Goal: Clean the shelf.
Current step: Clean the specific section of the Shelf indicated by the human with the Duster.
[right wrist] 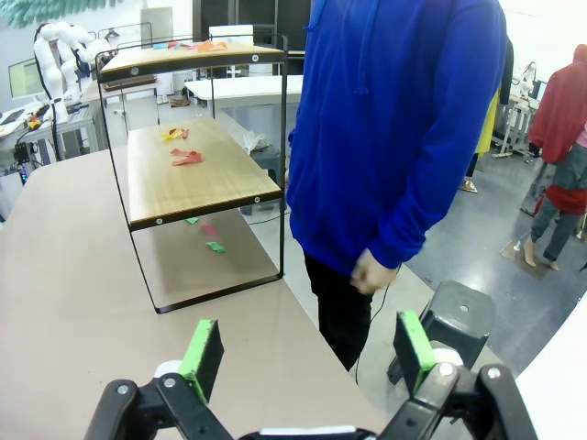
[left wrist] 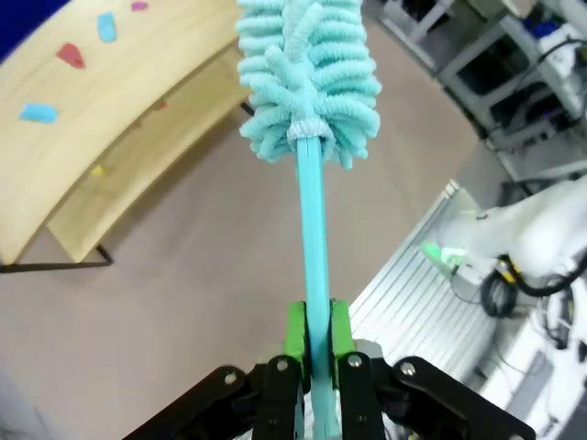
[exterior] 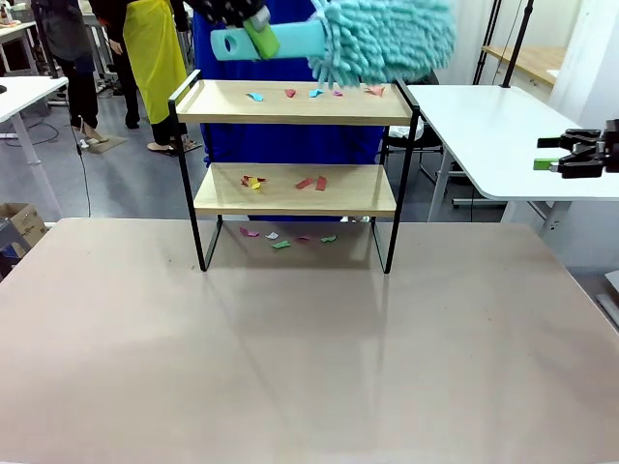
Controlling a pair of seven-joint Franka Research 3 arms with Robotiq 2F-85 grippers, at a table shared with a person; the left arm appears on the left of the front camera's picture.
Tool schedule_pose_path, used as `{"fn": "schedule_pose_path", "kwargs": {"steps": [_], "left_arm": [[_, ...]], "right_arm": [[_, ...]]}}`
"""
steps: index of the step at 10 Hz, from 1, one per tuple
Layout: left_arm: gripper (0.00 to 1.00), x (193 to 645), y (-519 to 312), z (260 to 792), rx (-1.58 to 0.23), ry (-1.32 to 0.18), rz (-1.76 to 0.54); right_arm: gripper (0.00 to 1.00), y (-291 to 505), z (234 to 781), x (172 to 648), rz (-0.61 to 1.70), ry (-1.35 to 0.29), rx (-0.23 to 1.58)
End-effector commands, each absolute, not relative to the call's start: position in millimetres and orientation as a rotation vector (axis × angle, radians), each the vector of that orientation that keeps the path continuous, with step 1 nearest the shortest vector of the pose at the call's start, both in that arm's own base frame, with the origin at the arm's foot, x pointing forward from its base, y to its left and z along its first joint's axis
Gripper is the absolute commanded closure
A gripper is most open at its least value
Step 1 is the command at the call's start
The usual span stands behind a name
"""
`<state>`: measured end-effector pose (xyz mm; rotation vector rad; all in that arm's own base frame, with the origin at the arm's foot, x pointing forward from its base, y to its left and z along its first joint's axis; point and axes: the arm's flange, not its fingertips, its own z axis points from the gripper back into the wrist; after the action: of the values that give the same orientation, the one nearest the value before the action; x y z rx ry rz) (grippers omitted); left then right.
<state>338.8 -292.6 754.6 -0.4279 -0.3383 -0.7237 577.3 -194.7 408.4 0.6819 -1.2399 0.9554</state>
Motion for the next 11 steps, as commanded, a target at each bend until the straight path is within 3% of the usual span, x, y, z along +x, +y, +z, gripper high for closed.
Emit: {"fn": "schedule_pose_path", "kwargs": {"steps": [1,3,5,8,11], "left_arm": [[0.87,337,-281,761,-0.431,-0.362,-0.712],[0.87,341,-294,752,-0.429,-0.331,-0.725],[0.87,317,-336,754,-0.502,-0.416,-0.659],[0.87,337,-402,760,-0.405,-0.459,-0.382],[0.87,353,-450,750,-0.379,-0.474,-0.269]], "right_arm": [[0.0,-193,411,577,0.958,-1.243,0.682],[0.0,-193,411,577,0.958,-1.243,0.682],[0.0,-193,411,577,0.958,-1.243,0.682],[0.0,-193,411,577,0.958,-1.243,0.682],[0.0,-193,411,577,0.958,-1.243,0.682]]}}
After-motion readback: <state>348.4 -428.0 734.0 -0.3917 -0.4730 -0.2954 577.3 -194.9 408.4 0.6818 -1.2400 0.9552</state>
